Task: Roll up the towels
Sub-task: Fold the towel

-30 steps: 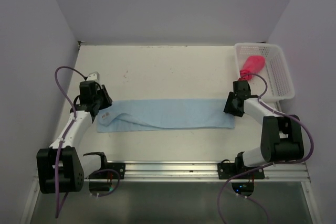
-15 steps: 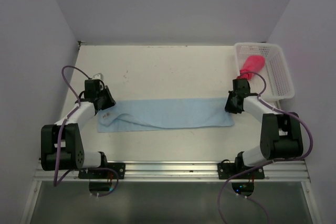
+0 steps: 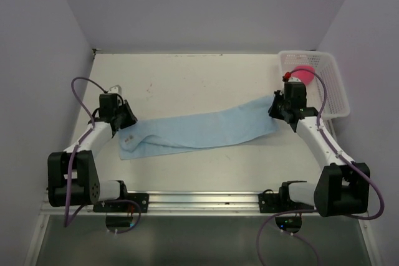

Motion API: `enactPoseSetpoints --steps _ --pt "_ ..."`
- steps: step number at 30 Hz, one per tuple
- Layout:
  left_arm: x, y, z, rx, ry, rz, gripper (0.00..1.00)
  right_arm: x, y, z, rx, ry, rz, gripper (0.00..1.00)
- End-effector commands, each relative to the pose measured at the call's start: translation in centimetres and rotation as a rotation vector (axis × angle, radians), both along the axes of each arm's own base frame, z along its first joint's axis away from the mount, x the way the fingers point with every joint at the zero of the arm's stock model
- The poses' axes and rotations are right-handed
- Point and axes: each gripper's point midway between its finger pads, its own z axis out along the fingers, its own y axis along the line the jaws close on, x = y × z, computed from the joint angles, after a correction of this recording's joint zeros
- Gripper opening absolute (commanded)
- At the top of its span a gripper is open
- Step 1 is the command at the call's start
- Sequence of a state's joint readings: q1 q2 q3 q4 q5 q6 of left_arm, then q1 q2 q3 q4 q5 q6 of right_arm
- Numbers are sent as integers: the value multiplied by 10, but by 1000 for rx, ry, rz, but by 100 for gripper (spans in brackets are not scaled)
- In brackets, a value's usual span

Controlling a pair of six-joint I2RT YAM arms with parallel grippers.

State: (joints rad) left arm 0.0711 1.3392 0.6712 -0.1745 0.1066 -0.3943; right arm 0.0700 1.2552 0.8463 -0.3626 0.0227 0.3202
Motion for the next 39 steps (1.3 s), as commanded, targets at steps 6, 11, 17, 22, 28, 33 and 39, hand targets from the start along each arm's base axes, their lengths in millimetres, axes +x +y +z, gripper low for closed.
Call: enactPoseSetpoints --steps 6,11,17,22,28,33,39 --pt "8 -17 27 -49 -106 -112 25 20 7 17 -13 -1 75 0" --pt "-7 -29 24 -23 -75 -150 24 24 11 8 1 18 92 0" --pt "-13 -43 22 51 -46 -213 27 25 14 6 11 26 106 0" --pt "-21 -60 6 38 19 -263 28 23 16 6 22 32 115 0" --pt "-39 -65 -4 20 66 -277 27 19 19 2 31 43 127 0" --pt "-51 -70 -3 4 84 -294 26 17 22 -3 51 57 131 0" --pt "-67 -72 0 -9 88 -286 23 12 25 -13 69 72 132 0"
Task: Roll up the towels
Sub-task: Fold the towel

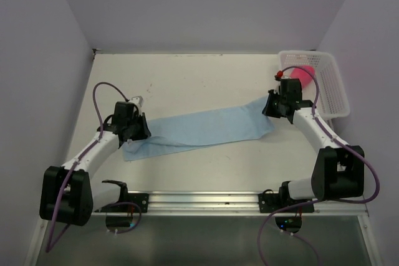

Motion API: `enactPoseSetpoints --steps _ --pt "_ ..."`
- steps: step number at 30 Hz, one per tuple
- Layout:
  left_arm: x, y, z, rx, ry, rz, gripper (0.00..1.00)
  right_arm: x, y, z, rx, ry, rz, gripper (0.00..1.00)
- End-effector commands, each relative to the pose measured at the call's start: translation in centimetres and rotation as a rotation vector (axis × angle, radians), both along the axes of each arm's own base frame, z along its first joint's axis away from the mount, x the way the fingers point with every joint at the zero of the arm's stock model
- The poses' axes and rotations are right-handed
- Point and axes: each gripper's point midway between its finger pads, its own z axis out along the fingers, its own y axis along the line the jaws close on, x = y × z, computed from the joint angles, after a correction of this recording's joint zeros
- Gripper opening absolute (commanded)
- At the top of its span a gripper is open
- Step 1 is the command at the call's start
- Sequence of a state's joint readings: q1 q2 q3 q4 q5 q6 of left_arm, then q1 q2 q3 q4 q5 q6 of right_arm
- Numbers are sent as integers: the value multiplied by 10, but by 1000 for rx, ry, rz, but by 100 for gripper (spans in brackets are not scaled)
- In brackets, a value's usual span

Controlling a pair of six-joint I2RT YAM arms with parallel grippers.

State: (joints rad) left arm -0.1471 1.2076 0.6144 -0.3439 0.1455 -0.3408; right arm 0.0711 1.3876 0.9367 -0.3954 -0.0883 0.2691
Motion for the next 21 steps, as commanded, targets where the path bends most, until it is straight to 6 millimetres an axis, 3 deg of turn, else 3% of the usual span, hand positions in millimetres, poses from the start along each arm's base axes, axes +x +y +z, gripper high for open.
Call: enactPoseSetpoints --steps 1,5,10,17,21 --pt "-11 -7 8 -21 -5 -1 22 -3 6 -5 31 4 17 0" --pt "-18 -14 13 -26 3 -1 17 -6 9 -7 44 11 23 0" --pt "-33 -29 2 -13 83 -28 17 -8 9 -2 49 1 20 0" --pt "-44 -21 -10 49 167 50 13 -11 9 6 52 -16 24 0" --pt "-38 -37 11 -50 104 27 10 -14 9 6 51 -17 25 0"
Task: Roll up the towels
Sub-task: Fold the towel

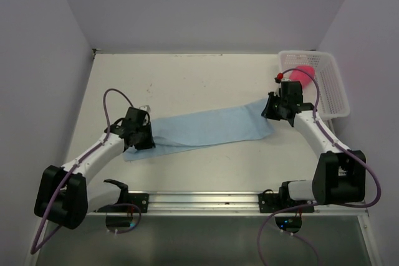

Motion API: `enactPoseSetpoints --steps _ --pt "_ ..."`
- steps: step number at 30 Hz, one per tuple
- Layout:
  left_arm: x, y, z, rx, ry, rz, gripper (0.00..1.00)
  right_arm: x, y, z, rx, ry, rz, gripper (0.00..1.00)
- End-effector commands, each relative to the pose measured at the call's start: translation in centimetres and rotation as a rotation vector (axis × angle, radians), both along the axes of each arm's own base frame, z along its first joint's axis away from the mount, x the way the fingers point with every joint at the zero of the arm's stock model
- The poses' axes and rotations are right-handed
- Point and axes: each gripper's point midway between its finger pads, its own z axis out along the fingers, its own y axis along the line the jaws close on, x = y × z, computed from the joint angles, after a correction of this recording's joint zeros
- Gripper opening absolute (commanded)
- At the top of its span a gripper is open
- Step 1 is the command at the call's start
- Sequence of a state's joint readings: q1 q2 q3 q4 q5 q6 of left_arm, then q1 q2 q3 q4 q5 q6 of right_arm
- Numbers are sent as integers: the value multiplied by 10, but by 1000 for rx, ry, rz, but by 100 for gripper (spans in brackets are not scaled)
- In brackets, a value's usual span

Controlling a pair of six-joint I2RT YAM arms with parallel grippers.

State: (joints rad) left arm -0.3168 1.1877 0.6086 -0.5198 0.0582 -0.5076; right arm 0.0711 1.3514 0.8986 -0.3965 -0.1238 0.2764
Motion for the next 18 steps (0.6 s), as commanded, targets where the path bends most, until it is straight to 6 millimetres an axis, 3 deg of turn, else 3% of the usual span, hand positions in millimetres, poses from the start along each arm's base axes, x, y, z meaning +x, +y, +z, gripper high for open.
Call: enactPoseSetpoints --steps 1,7,13,15,18 --pt "13 -16 37 -105 -112 24 10 -3 4 8 22 -20 9 0" --pt "7 -3 50 -110 -167 163 27 -1 7 9 38 -23 15 0" --pt "-3 -6 46 -223 -163 316 29 1 11 3 59 -14 22 0" --pt "-1 3 42 -201 -177 383 30 2 13 1 69 -9 27 0" --pt "1 11 41 -185 -200 438 40 2 15 -1 79 0 29 0"
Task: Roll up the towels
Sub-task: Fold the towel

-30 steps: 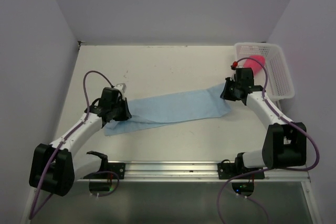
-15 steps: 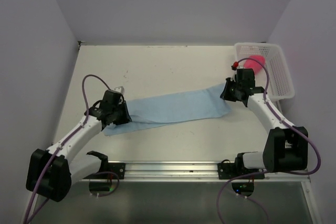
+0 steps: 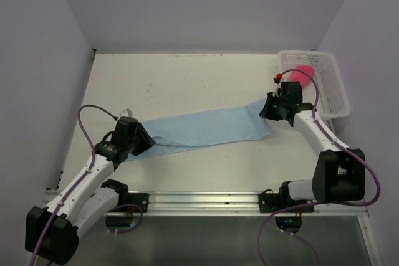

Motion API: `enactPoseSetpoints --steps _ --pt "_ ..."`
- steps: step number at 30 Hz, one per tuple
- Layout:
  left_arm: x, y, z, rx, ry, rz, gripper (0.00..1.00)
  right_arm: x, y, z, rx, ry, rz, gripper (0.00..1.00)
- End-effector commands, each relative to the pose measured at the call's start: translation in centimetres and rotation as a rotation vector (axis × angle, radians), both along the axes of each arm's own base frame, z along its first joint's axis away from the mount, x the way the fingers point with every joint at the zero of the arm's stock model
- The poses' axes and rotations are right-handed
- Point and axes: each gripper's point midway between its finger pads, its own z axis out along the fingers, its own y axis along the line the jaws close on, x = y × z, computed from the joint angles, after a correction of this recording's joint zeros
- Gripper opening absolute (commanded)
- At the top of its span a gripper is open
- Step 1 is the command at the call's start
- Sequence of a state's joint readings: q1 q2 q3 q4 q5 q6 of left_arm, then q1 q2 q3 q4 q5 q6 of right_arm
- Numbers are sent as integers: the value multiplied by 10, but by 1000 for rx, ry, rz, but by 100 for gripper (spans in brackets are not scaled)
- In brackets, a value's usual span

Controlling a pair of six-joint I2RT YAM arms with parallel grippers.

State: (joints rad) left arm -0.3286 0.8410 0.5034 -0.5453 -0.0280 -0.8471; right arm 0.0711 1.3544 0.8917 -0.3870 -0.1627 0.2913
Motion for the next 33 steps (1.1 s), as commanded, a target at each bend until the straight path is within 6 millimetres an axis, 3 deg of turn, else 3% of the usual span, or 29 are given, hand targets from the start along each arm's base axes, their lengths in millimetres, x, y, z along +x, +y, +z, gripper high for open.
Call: enactPoseSetpoints --steps 1,17,26,33 --pt "9 9 6 -26 -39 148 45 4 8 -2 42 -4 17 0" --pt "23 40 2 -105 -94 550 59 4 6 -13 31 29 12 0" --pt "21 46 -19 -96 -79 605 60 1 7 -16 33 32 14 0" --pt "29 50 -21 -86 -105 629 58 1 10 -19 49 34 21 0"
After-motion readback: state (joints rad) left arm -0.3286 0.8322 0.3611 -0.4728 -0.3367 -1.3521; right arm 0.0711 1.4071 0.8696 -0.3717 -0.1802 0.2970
